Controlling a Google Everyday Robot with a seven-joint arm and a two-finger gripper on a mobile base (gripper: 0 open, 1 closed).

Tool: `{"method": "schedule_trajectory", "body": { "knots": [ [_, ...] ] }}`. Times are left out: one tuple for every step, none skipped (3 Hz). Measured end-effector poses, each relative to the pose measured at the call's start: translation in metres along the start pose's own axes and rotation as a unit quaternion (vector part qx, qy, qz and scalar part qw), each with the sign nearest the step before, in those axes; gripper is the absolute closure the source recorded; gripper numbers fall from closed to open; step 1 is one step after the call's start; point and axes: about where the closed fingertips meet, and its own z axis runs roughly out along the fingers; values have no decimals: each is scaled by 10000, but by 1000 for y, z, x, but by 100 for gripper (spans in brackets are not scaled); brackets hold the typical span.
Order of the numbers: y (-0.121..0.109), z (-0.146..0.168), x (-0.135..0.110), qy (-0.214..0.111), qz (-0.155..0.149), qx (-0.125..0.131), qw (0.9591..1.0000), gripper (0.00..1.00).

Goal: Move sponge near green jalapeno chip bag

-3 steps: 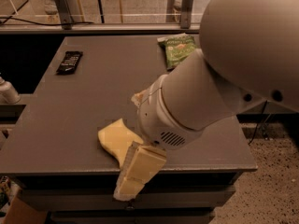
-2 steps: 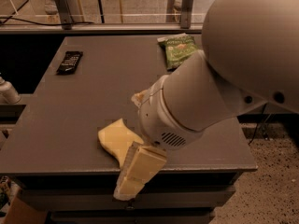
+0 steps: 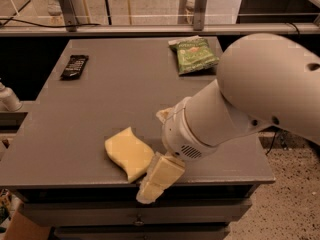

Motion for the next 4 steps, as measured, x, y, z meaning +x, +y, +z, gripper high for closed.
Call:
{"method": "schedule_trajectory", "body": {
  "knots": [
    [-10,16,3,-40,139,-17,9999,0],
    [-12,28,-1,-91,200,-28,9998,0],
    [-9,47,7,-62,314,-91,9994,0],
    [-8,58,16,-62,434,-103,9990,17]
  ]
}}
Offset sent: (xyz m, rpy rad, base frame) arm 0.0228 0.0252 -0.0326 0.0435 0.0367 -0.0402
